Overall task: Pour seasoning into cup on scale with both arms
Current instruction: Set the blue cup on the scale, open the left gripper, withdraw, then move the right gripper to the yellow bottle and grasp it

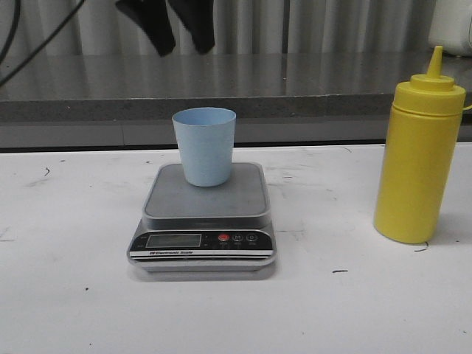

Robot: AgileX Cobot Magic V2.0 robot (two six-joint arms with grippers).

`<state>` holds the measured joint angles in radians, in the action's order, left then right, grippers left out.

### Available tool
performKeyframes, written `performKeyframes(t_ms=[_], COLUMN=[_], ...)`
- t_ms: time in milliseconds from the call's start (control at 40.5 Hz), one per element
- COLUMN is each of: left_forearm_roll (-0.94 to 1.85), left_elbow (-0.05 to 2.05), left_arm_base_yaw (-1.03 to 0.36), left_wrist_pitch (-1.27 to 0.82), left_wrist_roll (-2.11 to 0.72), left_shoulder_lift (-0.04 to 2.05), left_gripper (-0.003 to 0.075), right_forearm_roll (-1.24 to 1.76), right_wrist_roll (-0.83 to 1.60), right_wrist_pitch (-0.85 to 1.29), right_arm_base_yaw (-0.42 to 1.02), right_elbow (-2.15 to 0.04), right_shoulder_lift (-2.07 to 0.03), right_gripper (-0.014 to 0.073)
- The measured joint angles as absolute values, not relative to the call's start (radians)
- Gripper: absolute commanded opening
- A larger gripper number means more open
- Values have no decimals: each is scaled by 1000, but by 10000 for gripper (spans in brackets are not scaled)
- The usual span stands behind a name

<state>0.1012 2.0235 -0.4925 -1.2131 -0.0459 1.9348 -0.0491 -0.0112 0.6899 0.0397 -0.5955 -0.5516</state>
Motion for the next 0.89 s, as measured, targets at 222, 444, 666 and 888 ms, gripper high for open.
performKeyframes(t_ms=[222, 444, 666, 888], left_forearm_roll=[75, 63, 57, 55], left_elbow=[1857, 1563, 1277, 1065], left_arm_base_yaw=[-535, -535, -535, -535], left_wrist_pitch=[-1162, -1038, -933, -886], left_wrist_roll=[-46, -46, -46, -46], left_shoulder_lift=[1752, 1516, 1234, 960], left_gripper=[400, 400, 400, 400], right_forearm_roll=[-49, -49, -49, -49], right_wrist_roll=[-11, -11, -11, -11], right_wrist_pitch=[690, 690, 690, 690], right_arm_base_yaw=[40, 40, 40, 40], right_elbow=[-596, -596, -596, -596], right_shoulder_lift=[-552, -552, -552, -552], right_gripper=[570, 570, 570, 570])
